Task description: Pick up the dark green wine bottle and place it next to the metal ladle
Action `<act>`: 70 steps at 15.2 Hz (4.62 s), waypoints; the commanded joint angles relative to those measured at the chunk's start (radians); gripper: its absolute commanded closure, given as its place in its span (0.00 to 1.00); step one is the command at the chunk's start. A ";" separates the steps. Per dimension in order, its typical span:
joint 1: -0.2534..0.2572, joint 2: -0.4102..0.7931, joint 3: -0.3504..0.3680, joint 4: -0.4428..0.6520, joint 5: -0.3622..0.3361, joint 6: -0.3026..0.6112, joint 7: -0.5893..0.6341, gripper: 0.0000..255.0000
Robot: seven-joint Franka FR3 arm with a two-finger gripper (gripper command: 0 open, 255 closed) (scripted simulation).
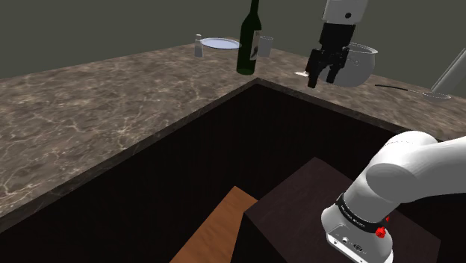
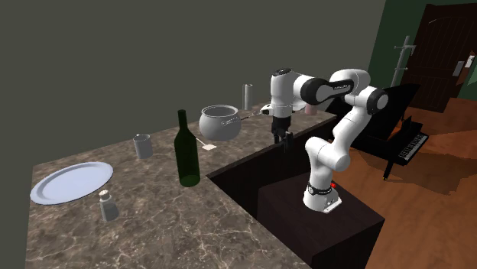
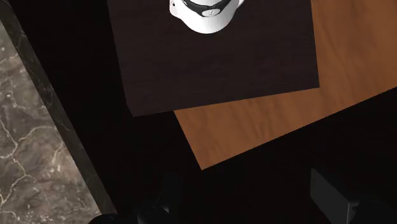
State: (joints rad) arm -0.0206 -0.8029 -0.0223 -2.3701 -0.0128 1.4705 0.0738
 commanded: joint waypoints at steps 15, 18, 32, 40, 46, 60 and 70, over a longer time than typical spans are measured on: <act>-0.119 0.287 0.214 0.160 -0.162 0.465 0.385 0.00; -0.158 0.356 0.261 0.225 -0.235 0.527 0.484 0.00; -0.306 0.711 0.474 0.674 -0.746 0.542 0.985 0.00; -0.320 0.787 0.470 0.722 -0.830 0.572 1.040 0.00; -0.324 0.797 0.466 0.720 -0.837 0.585 1.043 0.00; -0.323 0.799 0.467 0.734 -0.833 0.575 1.034 1.00; -0.310 0.838 0.479 0.900 -0.815 0.468 0.947 1.00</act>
State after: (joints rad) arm -0.3314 0.0313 0.4563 -1.4873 -0.8293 1.9494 1.0303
